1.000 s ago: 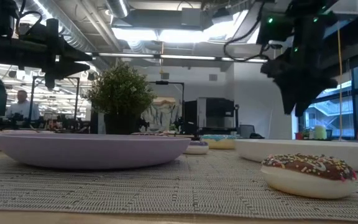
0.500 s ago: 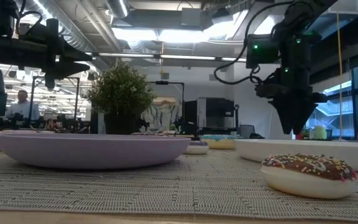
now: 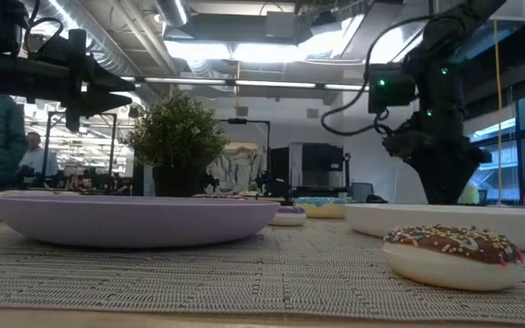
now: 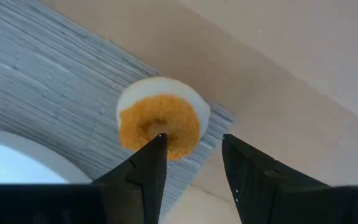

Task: Pick & Place donuts
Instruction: Put the small orange donut on the white plate

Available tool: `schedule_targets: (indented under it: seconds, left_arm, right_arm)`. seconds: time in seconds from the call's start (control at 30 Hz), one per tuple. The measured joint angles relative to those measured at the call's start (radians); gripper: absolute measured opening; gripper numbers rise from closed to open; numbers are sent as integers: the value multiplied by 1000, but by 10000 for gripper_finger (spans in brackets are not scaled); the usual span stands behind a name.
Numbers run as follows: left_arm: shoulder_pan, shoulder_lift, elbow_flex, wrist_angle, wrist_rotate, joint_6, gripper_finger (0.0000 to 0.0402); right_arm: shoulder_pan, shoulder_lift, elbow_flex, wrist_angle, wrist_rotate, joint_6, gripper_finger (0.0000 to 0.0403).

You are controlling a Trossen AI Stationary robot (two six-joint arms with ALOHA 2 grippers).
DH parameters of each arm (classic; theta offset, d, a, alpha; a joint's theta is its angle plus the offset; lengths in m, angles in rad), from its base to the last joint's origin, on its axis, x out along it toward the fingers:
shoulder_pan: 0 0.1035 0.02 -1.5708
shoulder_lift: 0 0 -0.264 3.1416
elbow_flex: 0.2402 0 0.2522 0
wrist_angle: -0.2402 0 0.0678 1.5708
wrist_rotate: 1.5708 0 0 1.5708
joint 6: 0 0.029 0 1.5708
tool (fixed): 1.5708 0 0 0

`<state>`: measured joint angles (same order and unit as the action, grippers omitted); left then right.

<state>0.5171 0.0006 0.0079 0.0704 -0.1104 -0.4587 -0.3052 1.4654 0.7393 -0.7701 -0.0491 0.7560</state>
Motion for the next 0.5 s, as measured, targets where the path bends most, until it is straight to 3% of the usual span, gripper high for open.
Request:
schedule_targets:
  seconds: [0.17,0.5]
  left_arm:
    - [0,0,0,0,0,0,153]
    - [0,0,0,0,0,0,153]
  right_arm:
    - [1,0,-3,21,-4,0,143]
    - [1,-1,1,42,-5,-5,59]
